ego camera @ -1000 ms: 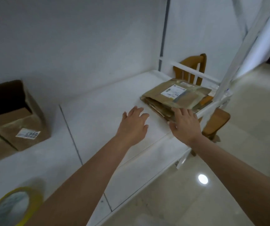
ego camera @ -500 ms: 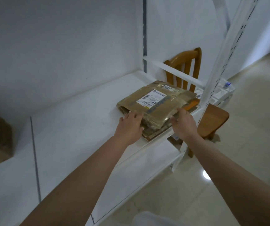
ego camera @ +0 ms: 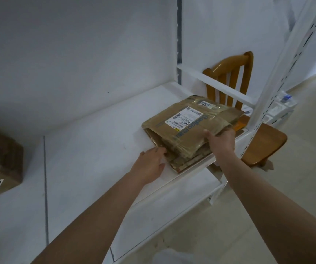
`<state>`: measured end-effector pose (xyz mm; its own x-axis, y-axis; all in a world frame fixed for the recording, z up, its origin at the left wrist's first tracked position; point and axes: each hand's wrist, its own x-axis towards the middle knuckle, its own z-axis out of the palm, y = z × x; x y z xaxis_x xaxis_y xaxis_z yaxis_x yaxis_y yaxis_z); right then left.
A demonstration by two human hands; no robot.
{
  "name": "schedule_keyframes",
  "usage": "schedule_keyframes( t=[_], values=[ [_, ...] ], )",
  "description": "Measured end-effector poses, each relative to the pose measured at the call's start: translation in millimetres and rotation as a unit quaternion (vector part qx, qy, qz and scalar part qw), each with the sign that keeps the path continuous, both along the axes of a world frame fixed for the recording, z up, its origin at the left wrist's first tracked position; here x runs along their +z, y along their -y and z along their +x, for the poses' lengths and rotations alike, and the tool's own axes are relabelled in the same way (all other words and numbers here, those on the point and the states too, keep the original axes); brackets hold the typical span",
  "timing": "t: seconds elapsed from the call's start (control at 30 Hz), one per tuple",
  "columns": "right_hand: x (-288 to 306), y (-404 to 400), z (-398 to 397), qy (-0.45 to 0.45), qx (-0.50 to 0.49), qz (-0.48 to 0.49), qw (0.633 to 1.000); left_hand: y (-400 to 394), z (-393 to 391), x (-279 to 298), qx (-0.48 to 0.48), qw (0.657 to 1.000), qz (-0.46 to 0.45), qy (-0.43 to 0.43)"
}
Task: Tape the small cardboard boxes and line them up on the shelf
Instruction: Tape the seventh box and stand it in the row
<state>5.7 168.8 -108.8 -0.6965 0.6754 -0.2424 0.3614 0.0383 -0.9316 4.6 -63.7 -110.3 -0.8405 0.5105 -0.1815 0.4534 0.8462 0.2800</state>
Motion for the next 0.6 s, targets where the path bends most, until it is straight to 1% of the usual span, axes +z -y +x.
schedule_keyframes(
  t=[0.2,0.4,0.47,0.5,0.53,0.57,0.6],
  values=[
    [8,-4,-13,0.001,-0.014,-0.056,0.998,2,-8,-6,-0.042,0.998,-0.055,-0.012],
    [11,-8,-15,0.029,-0.032,-0.132,0.99,4,-9,-7,-0.049,0.997,-0.061,-0.003],
    [13,-10,-15,0.036,-0.034,-0.138,0.989,4,-10,-7,-0.049,0.997,-0.06,-0.002],
    [15,-10,-15,0.038,-0.033,-0.129,0.99,4,-10,-7,-0.047,0.997,-0.058,-0.003],
    [16,-9,-14,0.04,-0.032,-0.099,0.994,4,-10,-6,-0.045,0.998,-0.054,-0.003],
    [16,-7,-12,0.048,-0.028,-0.037,0.998,4,-10,-5,-0.042,0.998,-0.048,-0.004],
    [16,-4,-9,0.059,-0.019,0.053,0.997,3,-11,-5,-0.04,0.998,-0.044,-0.004]
  ],
)
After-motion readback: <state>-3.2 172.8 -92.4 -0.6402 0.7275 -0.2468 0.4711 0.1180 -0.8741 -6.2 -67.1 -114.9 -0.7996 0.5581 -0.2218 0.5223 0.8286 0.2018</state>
